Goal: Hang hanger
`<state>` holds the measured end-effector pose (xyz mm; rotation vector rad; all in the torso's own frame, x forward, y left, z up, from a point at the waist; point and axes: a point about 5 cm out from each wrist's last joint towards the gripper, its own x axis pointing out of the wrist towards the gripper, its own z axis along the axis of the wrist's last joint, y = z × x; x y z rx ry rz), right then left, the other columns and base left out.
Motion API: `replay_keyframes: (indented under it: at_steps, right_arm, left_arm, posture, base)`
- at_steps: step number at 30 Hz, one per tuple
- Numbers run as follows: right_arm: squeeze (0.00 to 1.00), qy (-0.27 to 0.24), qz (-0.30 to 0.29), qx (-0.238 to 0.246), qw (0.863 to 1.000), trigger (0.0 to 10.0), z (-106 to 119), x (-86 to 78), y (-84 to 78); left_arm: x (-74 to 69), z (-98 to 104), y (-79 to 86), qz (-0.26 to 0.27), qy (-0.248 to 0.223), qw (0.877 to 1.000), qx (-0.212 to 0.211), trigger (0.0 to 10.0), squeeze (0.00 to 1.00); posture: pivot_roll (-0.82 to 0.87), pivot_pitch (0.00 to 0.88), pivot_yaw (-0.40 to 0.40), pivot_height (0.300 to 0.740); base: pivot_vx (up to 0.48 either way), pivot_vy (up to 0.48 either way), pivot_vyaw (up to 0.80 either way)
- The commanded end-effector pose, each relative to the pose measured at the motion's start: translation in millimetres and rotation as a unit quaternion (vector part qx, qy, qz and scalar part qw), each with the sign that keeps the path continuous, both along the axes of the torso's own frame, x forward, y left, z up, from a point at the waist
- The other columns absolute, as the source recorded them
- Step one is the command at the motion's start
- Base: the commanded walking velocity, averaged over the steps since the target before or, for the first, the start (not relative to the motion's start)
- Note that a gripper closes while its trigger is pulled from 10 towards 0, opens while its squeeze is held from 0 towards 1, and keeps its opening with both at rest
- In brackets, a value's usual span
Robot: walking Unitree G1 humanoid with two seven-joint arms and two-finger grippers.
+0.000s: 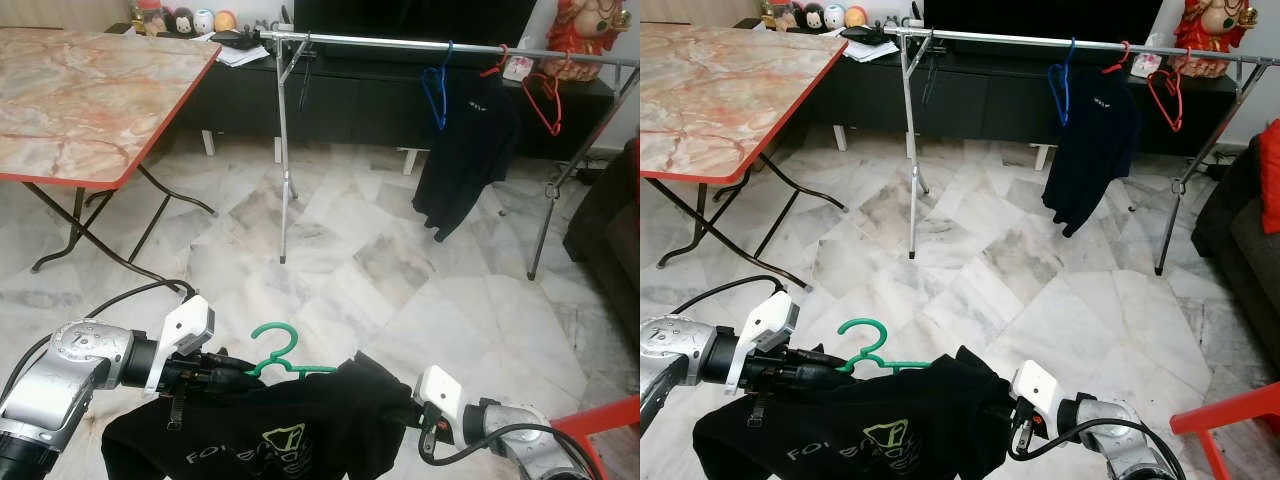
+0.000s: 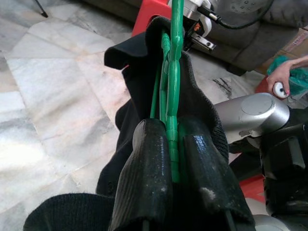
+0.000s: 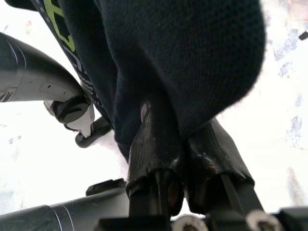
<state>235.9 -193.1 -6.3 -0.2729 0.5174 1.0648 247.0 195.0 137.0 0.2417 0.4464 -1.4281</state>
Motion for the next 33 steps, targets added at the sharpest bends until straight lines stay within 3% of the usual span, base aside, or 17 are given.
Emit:
replay_keyframes:
  at_steps: [1,10,15,17,18,24,25,27,31,32,33]
  right_arm:
    - [0.00,-0.004,0.001,-0.010,1.000,0.0,0,1.1,-1.8]
    - [0.00,-0.021,-0.017,-0.030,0.999,0.0,2,5.8,-7.0]
    - [0.00,-0.034,-0.028,-0.040,0.998,0.0,4,9.0,-9.0]
    - [0.00,-0.039,-0.032,-0.042,0.998,0.0,4,9.8,-9.0]
    - [0.00,-0.044,-0.038,-0.044,0.997,0.0,5,11.0,-9.1]
    - [0.00,-0.056,-0.048,-0.053,0.996,0.0,6,13.8,-10.1]
    - [0.00,-0.053,-0.045,-0.056,0.996,0.0,5,13.2,-9.9]
    - [0.00,-0.050,-0.042,-0.057,0.996,0.0,3,11.7,-8.5]
    - [0.00,-0.039,-0.036,-0.060,0.997,0.0,-2,7.6,-3.1]
    - [0.00,-0.036,-0.034,-0.061,0.997,3.2,-4,6.1,-1.8]
    - [0.00,-0.033,-0.030,-0.062,0.997,10.0,-5,4.8,-1.0]
  left_arm:
    - [2.4,2,3.1,0.009,-0.016,1.000,0.011,10.0,0.00]
    - [14.4,-16,15.7,0.073,-0.038,0.993,0.081,10.0,0.00]
    - [30.9,-22,24.5,0.152,-0.081,0.979,0.107,10.0,0.00]
    - [41.5,-21,28.7,0.200,-0.115,0.967,0.111,10.0,0.00]
    - [51.1,-21,33.3,0.256,-0.125,0.953,0.106,10.0,0.00]
    - [60.5,-21,36.6,0.311,-0.140,0.935,0.094,10.0,0.00]
    - [66.6,-20,37.4,0.345,-0.157,0.921,0.087,10.0,0.00]
    - [72.4,-17,35.5,0.374,-0.164,0.911,0.062,10.0,0.00]
    - [69.6,-11,20.3,0.338,-0.156,0.928,0.003,10.0,0.00]
    - [64.0,-12,13.5,0.304,-0.142,0.942,-0.010,10.0,0.00]
    - [58.0,-14,9.1,0.272,-0.134,0.953,-0.008,10.0,0.00]
  posture:
    - [0.01,0.038,-0.101,0.740]
    - [0.01,0.038,-0.101,0.740]
    - [0.01,0.039,-0.100,0.740]
    - [0.01,0.040,-0.100,0.740]
    - [0.01,0.041,-0.100,0.740]
    - [0.01,0.041,-0.099,0.740]
    - [0.01,0.041,-0.100,0.740]
    - [0.01,0.041,-0.102,0.740]
    - [0.01,0.041,-0.102,0.740]
    - [0.01,0.041,-0.102,0.740]
    - [0.01,0.041,-0.100,0.740]
  base:
    - [0.000,0.000,0.00]
    - [0.000,0.000,0.00]
    - [0.000,0.000,0.00]
    - [0.000,0.000,0.00]
    - [0.000,0.000,0.00]
    - [0.000,0.000,0.00]
    - [0.000,0.000,0.00]
    - [0.000,0.000,0.00]
    - [0.000,0.000,0.00]
    - [0.000,0.000,0.00]
    - [0.000,0.000,0.00]
